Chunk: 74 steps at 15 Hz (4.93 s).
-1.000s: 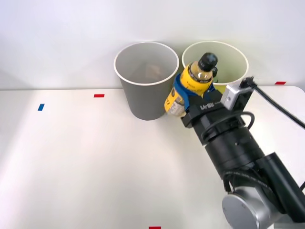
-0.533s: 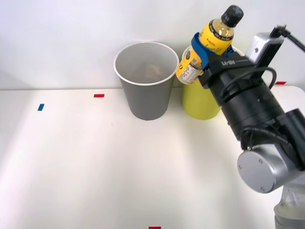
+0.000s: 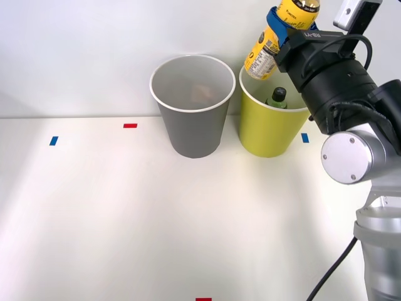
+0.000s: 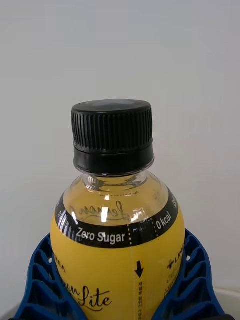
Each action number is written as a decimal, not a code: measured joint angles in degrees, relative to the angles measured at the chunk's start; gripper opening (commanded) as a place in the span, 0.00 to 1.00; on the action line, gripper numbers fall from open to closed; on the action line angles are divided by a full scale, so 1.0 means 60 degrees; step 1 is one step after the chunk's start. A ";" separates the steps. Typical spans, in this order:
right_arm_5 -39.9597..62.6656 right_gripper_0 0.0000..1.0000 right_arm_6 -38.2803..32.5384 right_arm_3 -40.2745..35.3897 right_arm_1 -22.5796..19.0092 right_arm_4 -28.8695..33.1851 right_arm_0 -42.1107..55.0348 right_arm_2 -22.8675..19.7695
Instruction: Put cans in the gray bin, plastic bottles in the light green bin
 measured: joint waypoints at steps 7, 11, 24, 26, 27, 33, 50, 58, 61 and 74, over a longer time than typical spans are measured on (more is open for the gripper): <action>-0.0036 0.00 0.0705 0.2199 -0.0048 0.0292 -0.1475 -0.0536; -0.0374 0.03 0.1035 0.2941 -0.0086 0.0418 -0.1826 -0.0576; -0.1220 1.00 0.1277 0.2209 -0.0364 0.0140 -0.0730 0.0093; -0.1254 1.00 0.1282 0.1222 -0.0377 -0.0056 0.0253 0.0216; -0.1265 1.00 0.1281 0.0666 -0.0398 -0.0268 0.0760 0.0277; -0.1959 1.00 0.1281 -0.2113 -0.0773 -0.1273 0.4130 0.0709; -0.6519 1.00 0.1564 -0.2291 -0.1823 0.0524 1.0159 0.2673; -1.0277 1.00 0.1277 0.1077 -0.1288 0.1644 0.9897 0.2914; -1.1042 1.00 0.1113 0.2009 -0.1138 0.1812 0.9871 0.3048; -1.0662 1.00 -0.1760 0.2185 -0.0834 0.3597 1.0188 0.2524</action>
